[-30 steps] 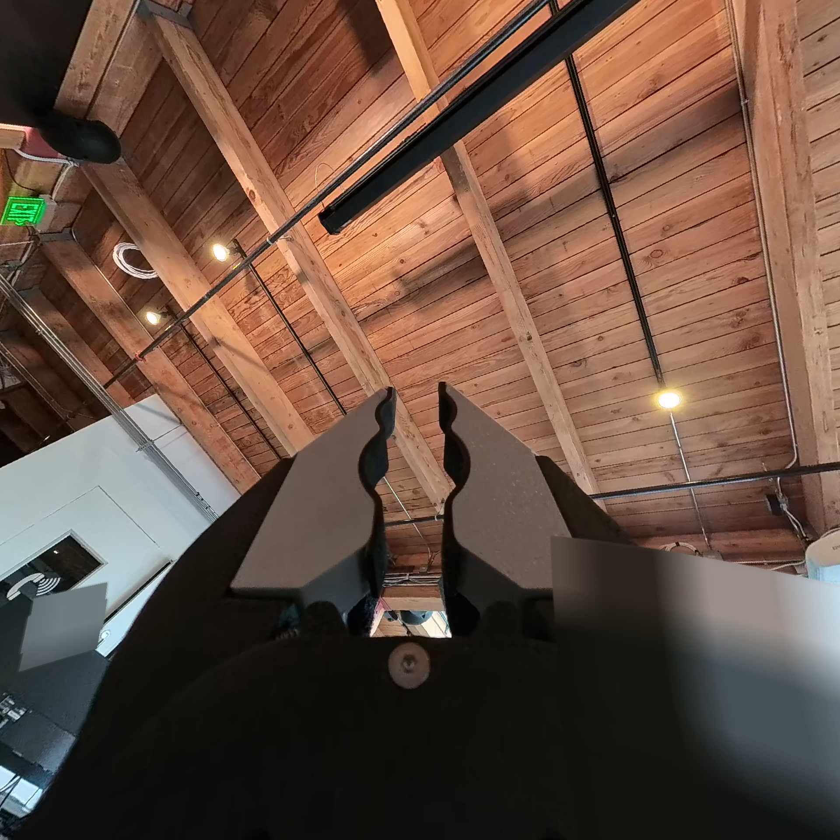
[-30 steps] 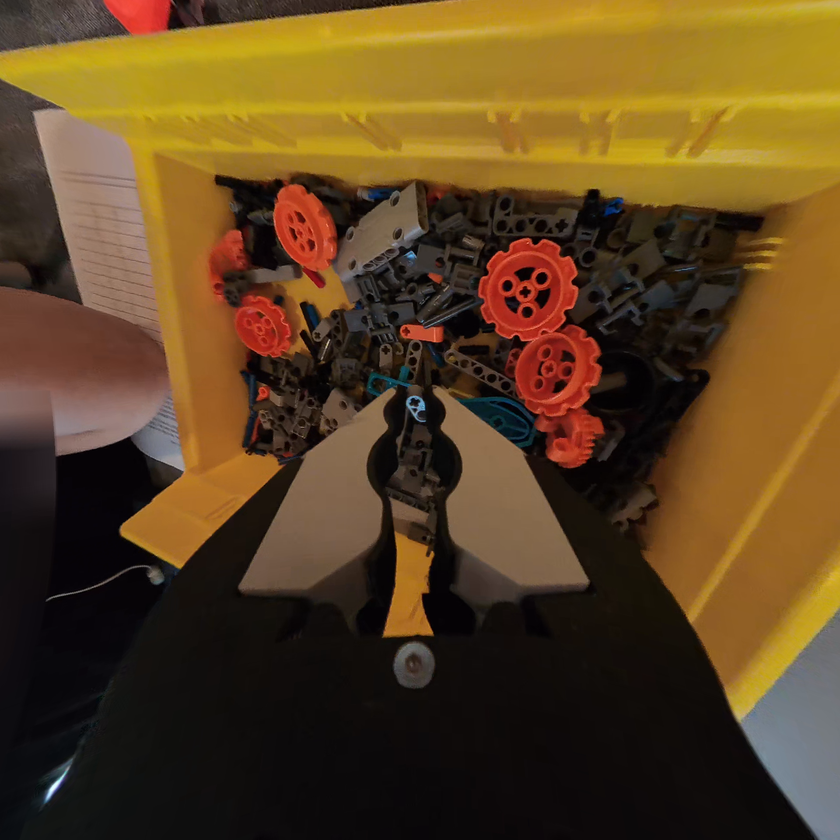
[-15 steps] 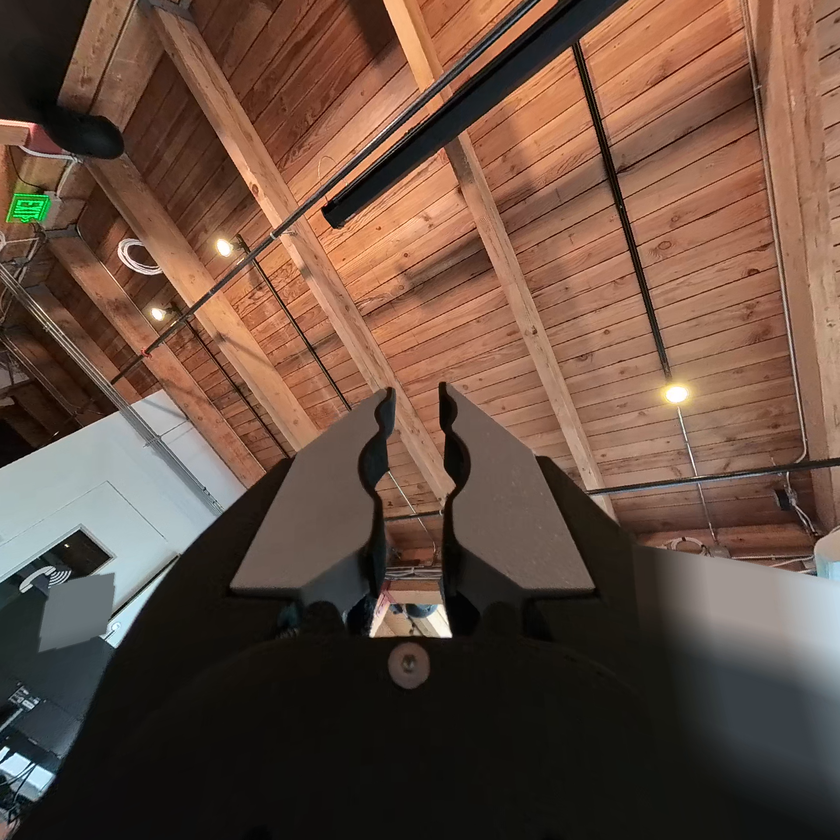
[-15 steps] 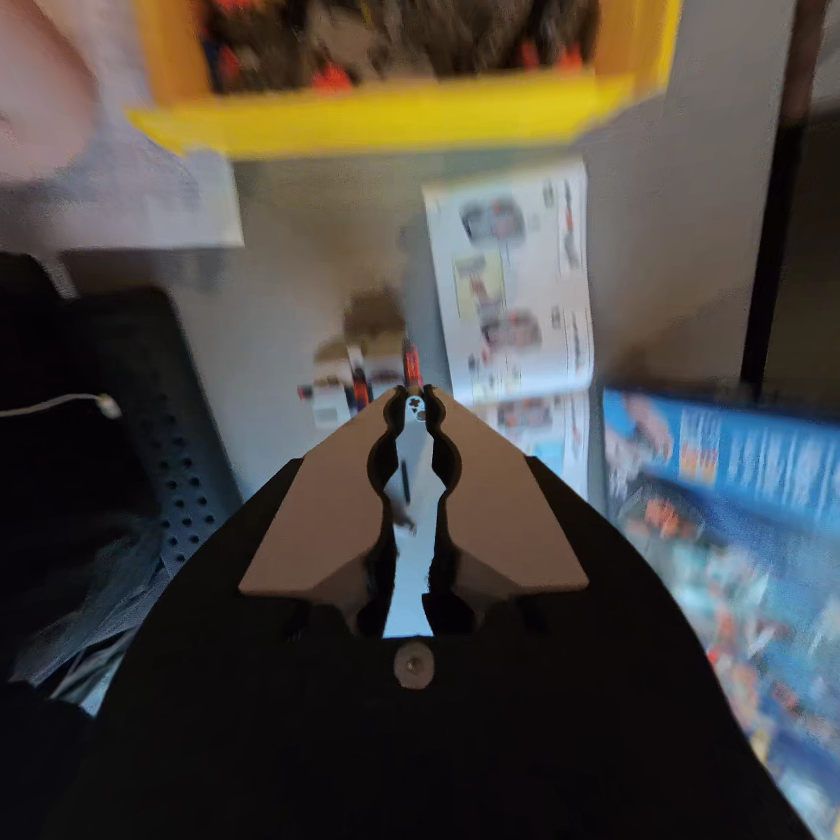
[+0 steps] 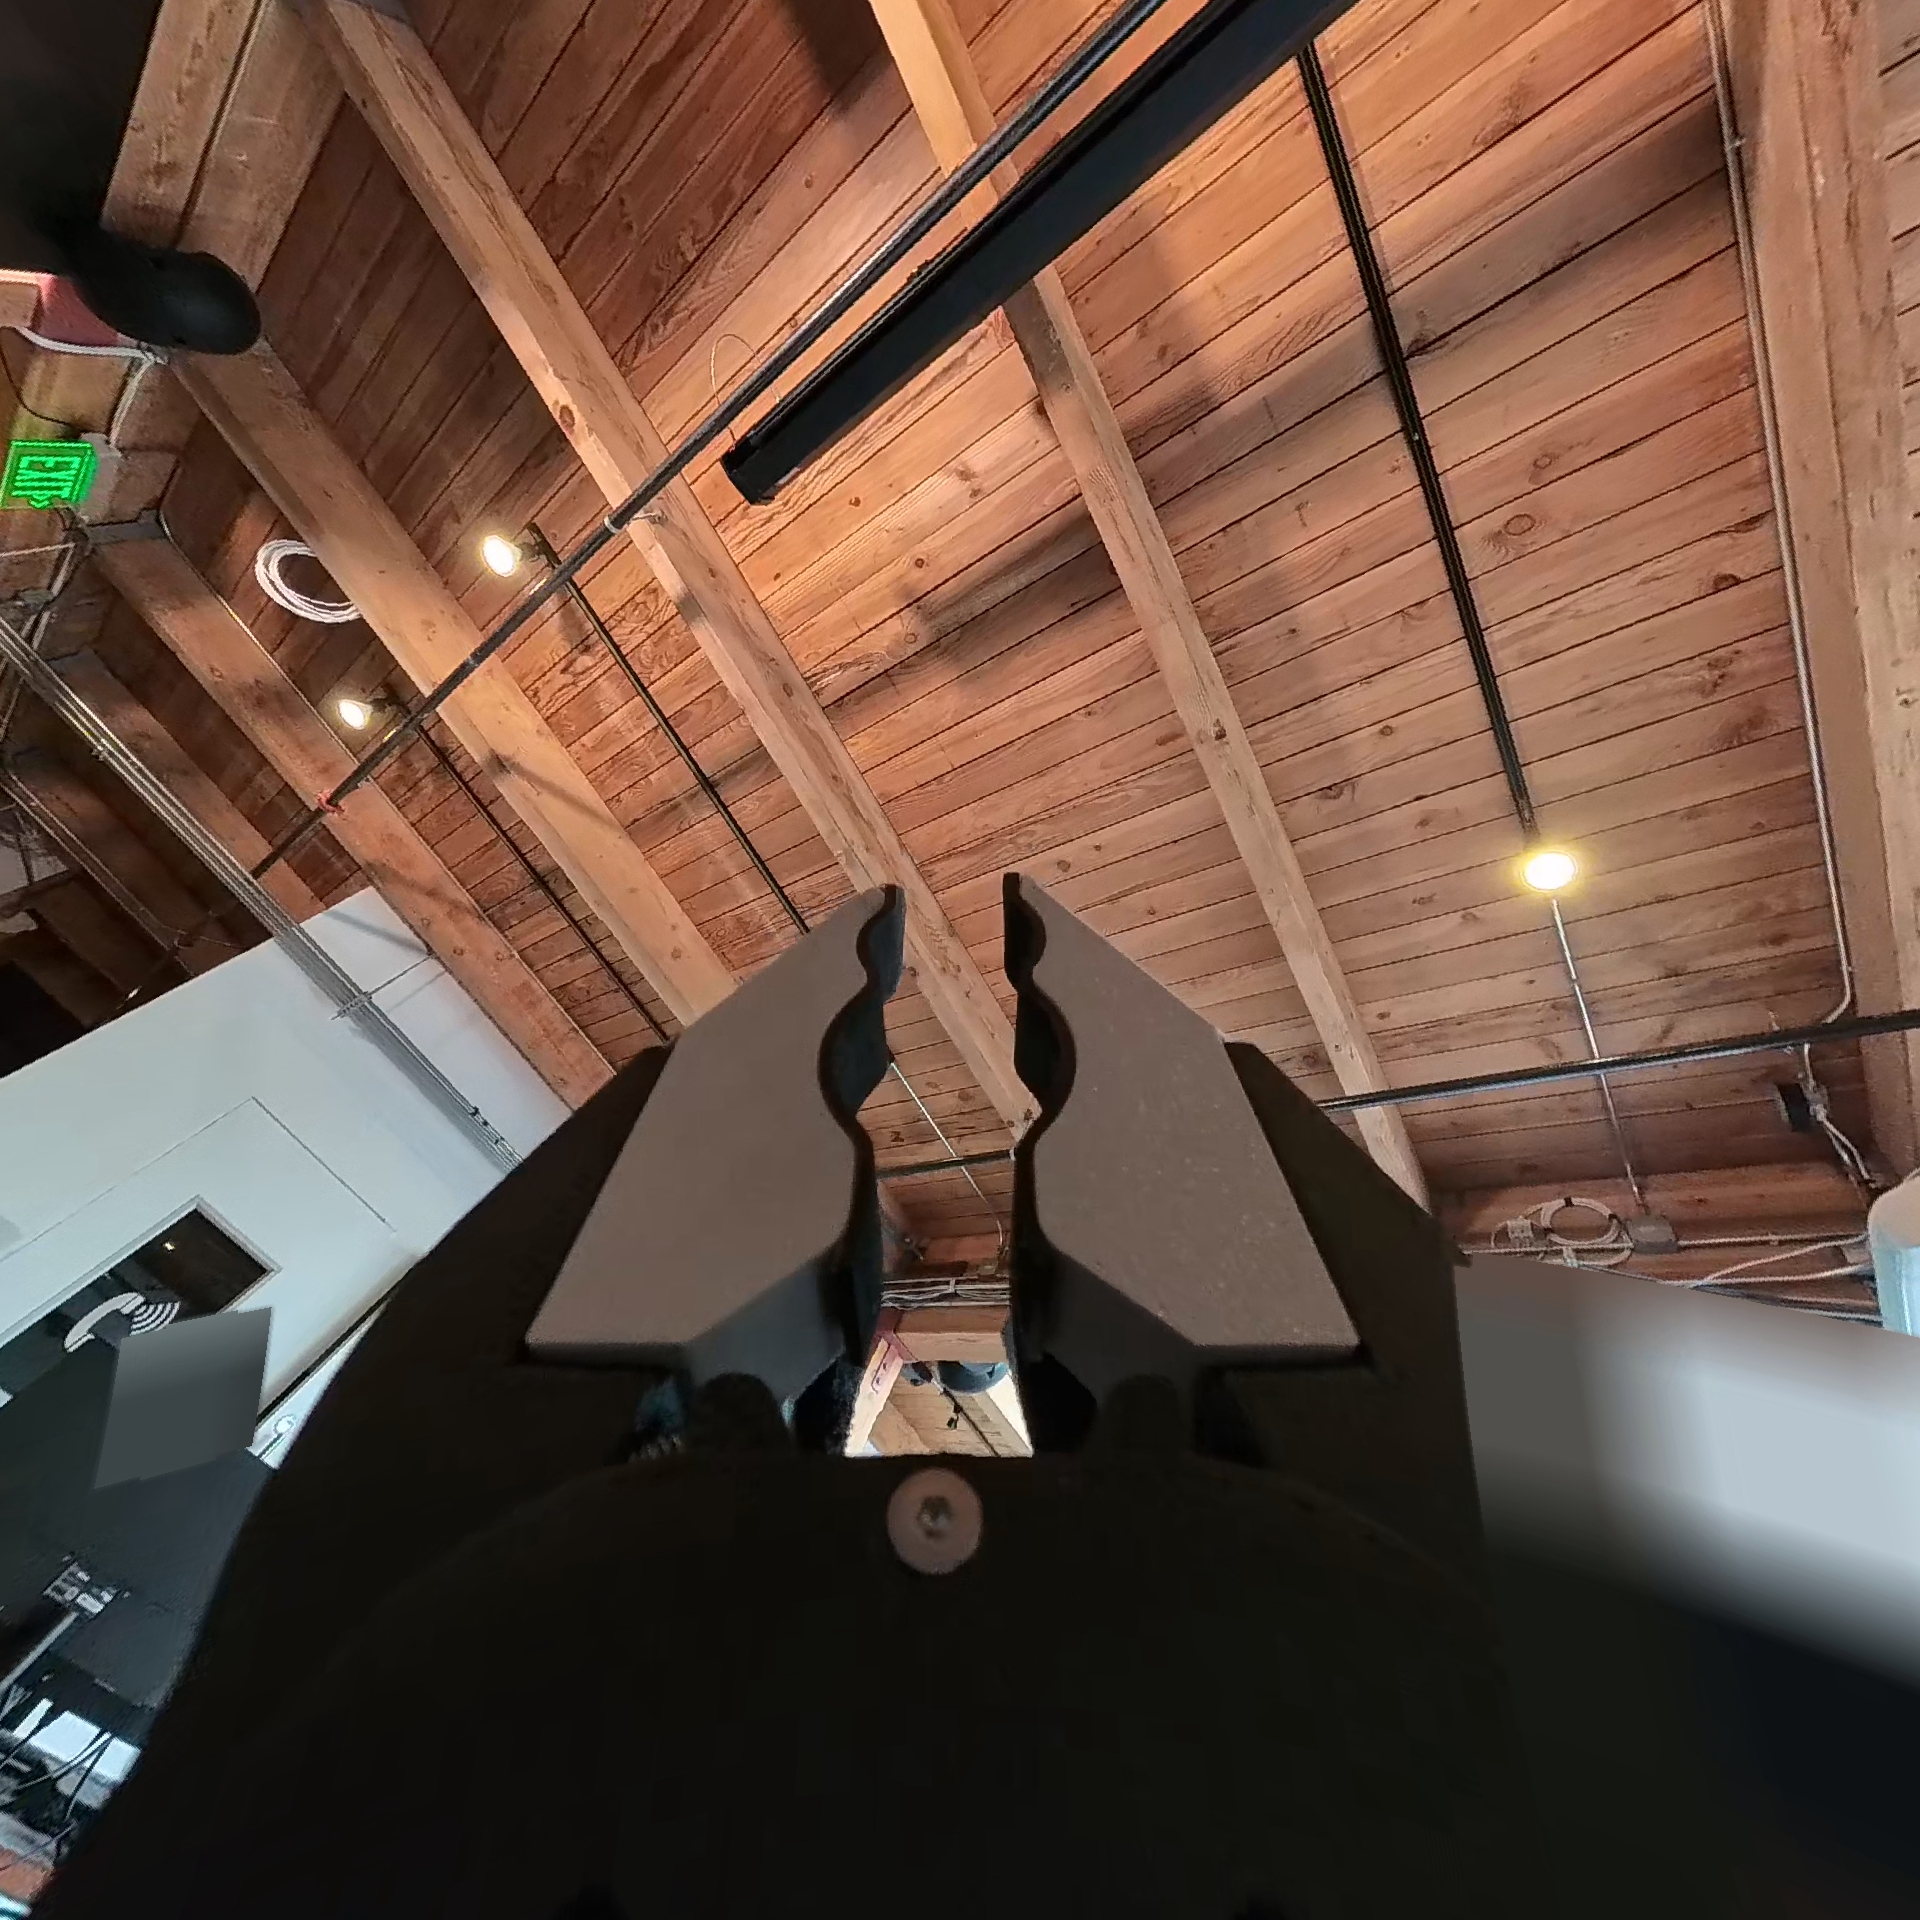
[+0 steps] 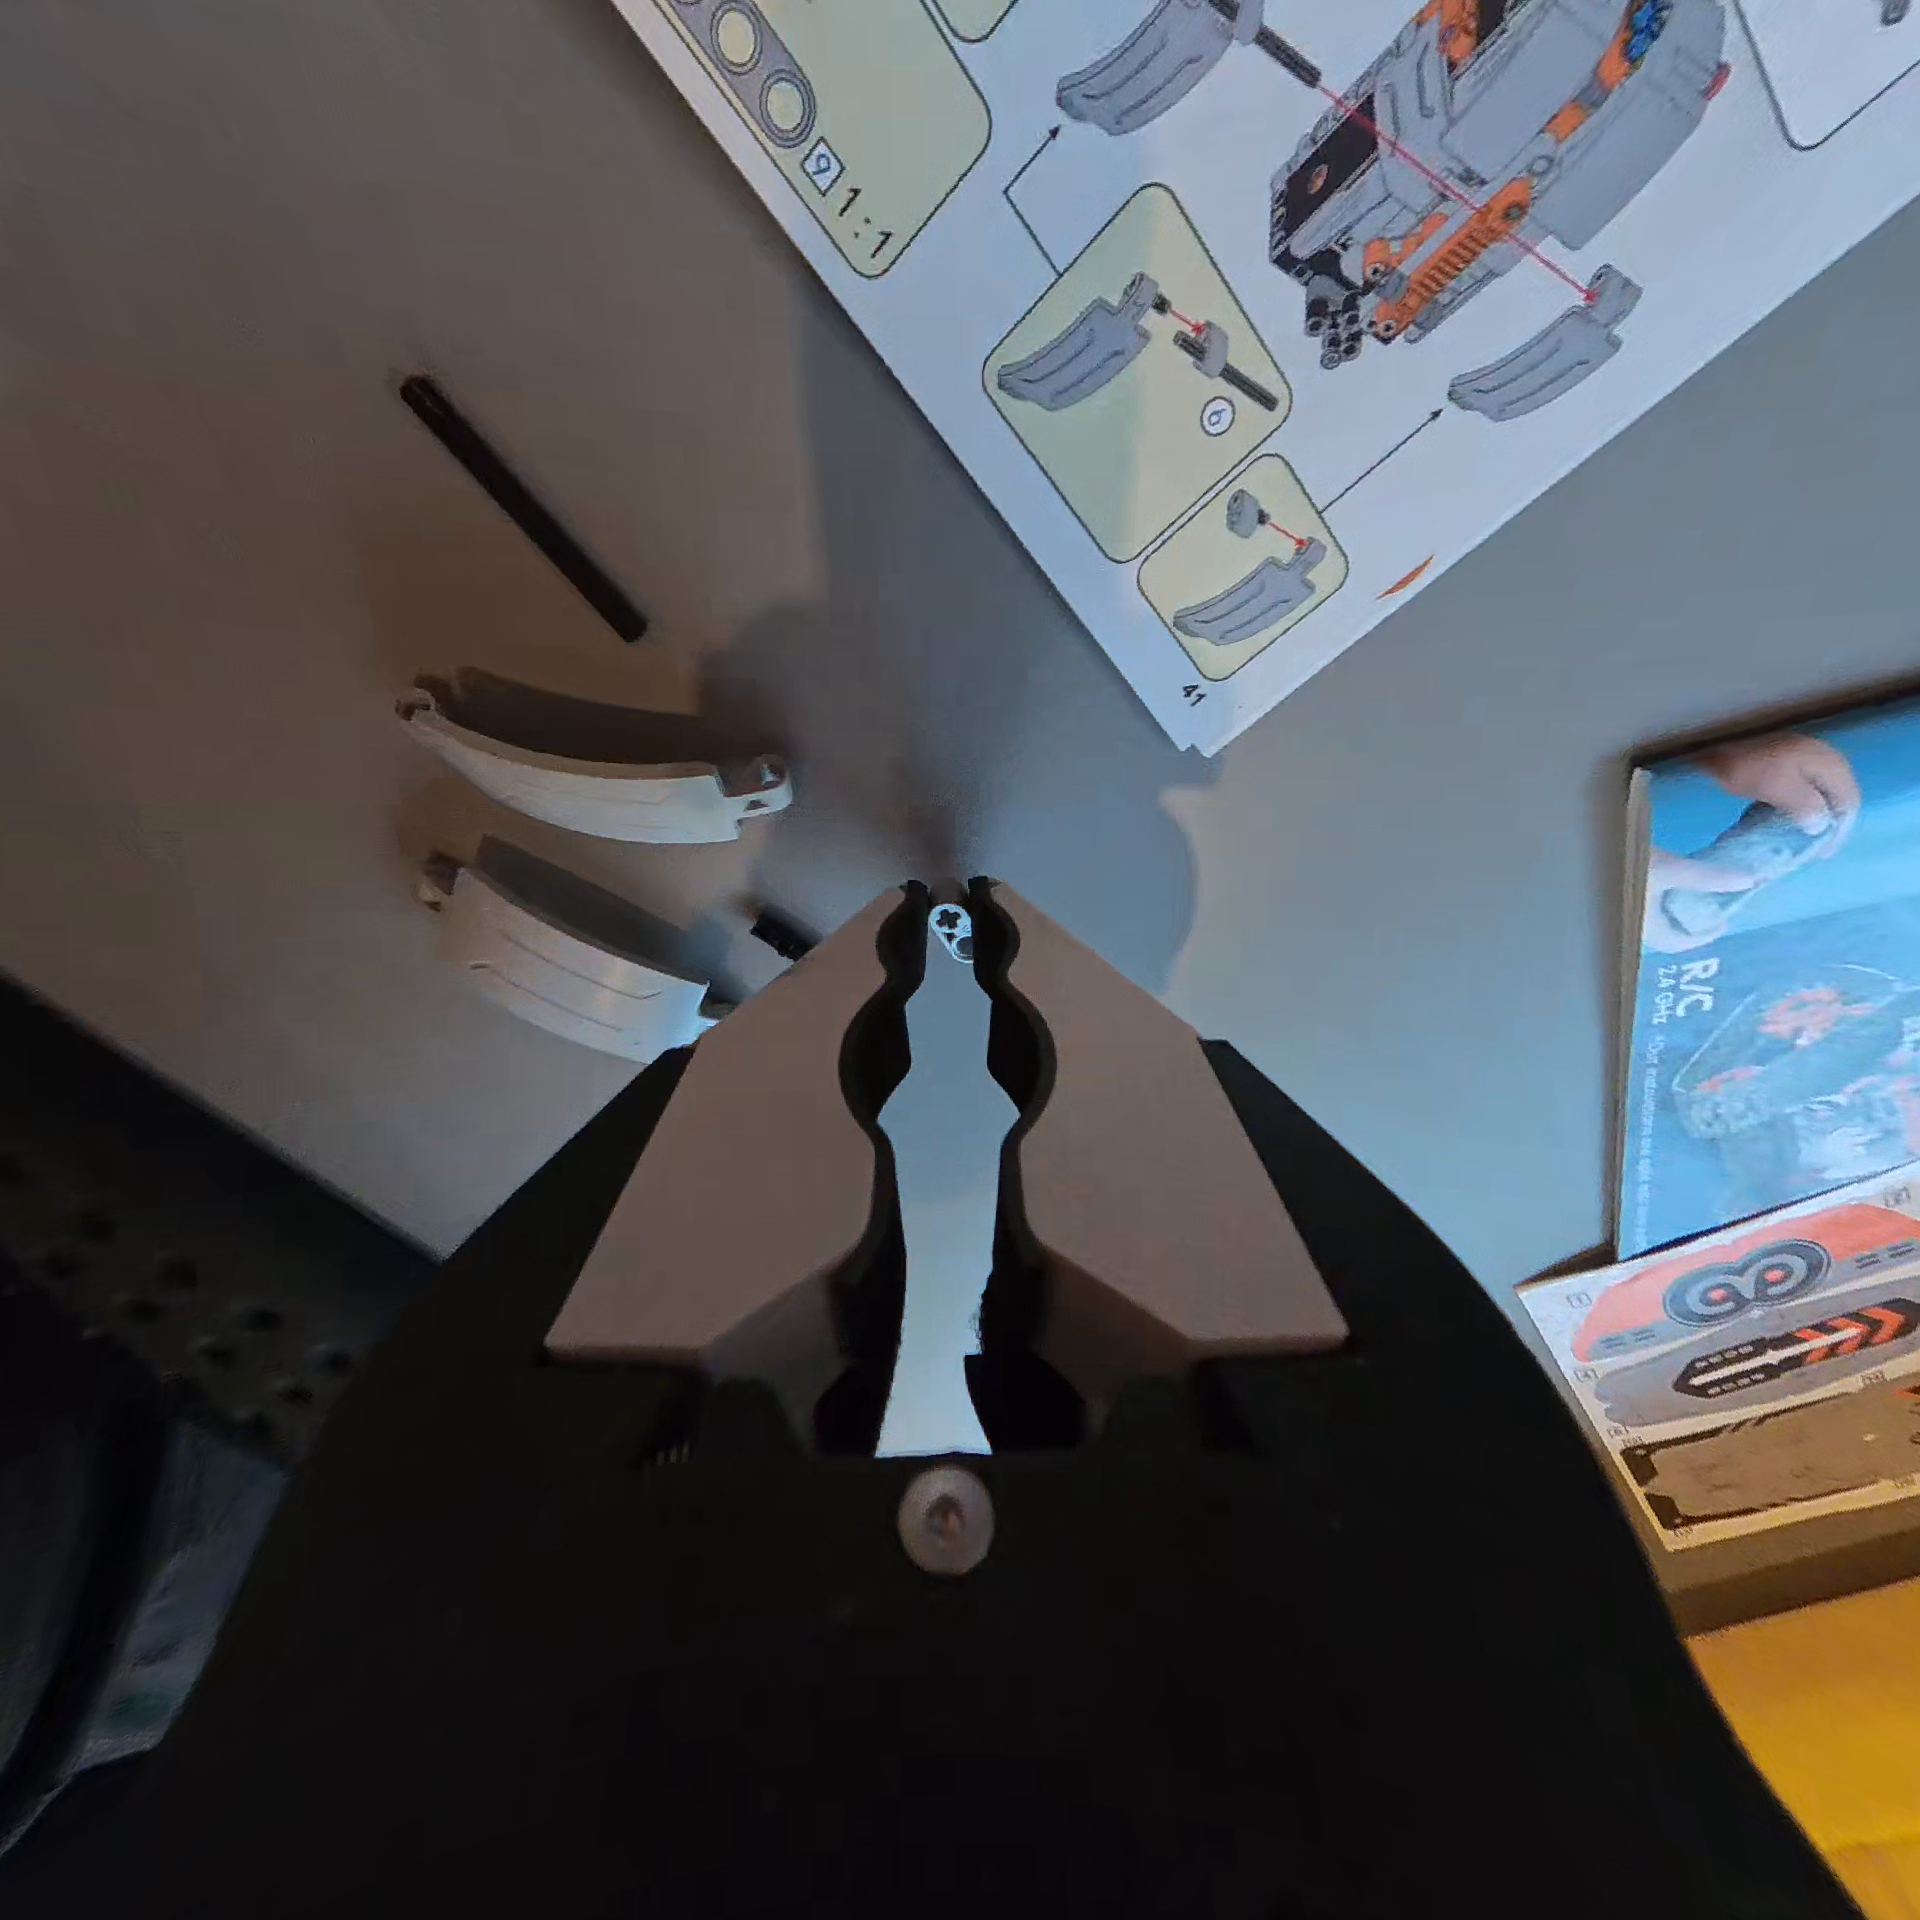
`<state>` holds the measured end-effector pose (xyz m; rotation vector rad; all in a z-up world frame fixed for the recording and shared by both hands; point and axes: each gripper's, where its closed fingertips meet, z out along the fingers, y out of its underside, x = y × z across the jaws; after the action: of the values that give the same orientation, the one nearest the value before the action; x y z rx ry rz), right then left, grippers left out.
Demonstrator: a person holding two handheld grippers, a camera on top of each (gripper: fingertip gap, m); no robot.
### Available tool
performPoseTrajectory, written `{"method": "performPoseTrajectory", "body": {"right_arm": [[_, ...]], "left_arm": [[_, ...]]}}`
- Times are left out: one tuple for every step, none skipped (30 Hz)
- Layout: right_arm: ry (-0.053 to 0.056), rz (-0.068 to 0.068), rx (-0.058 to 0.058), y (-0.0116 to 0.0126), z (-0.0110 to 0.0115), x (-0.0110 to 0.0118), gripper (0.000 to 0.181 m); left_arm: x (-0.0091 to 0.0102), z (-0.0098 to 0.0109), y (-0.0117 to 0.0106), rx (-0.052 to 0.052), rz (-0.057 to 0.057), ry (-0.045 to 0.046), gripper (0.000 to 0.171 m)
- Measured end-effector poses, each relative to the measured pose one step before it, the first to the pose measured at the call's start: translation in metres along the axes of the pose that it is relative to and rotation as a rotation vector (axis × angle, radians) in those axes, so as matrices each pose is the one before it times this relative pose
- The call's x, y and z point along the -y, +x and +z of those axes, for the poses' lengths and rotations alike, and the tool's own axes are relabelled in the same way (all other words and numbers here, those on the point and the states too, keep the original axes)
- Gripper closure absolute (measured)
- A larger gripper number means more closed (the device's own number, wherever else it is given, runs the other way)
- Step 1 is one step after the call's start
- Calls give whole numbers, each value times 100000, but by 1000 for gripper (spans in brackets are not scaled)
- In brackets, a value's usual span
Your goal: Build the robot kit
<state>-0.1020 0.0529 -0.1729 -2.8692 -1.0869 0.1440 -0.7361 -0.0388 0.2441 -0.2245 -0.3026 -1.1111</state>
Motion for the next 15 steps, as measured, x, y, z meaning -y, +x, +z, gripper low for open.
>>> {"method": "performPoseTrajectory", "body": {"right_arm": [[-193, -212, -333, 97, 116, 83, 175], [-303, -317, -467, 94, 101, 81, 175], [-433, -338, 40, 5, 100, 40, 175], [-250, -296, 308, -49, 112, 51, 175], [-189, -210, 426, -56, 126, 60, 175], [-238, -276, 605, -68, 131, 46, 175], [125, -97, 216, 10, 11, 68, 175], [625, 263, 156, 42, -69, 136, 172], [702, 241, 573, -27, -156, 121, 167], [1108, -161, 921, -97, -329, 148, 167], [2333, -264, 365, -33, -538, 322, 167], [3192, -194, -348, 75, -723, 472, 167], [3867, -380, -316, 41, -870, 644, 167], [4989, -982, -1, -64, -994, 929, 166], [6325, -1681, 158, -215, -1114, 1299, 166]], "left_arm": [[-32, 15, -21, -9, -112, -109, 155], [-1, -4, 2, -33, -137, 23, 155], [22, -18, 27, -92, -59, 102, 155], [43, -9, 38, -71, 142, 92, 155], [37, -14, 25, 34, 297, 80, 155], [48, -15, 13, 47, 212, 127, 155], [41, -10, -7, 9, -12, 135, 155], [11, -3, -35, 43, -165, 43, 155], [-8, 2, -30, 11, -238, -60, 155], [4, -1, -22, -33, -208, -70, 155], [13, -6, 0, -21, -70, 33, 155], [39, -13, -1, 4, 86, 156, 155], [71, -16, 10, 29, 182, 228, 155], [55, -25, 11, -8, 131, 206, 155], [63, -13, 15, -63, 1, 166, 155]]}}
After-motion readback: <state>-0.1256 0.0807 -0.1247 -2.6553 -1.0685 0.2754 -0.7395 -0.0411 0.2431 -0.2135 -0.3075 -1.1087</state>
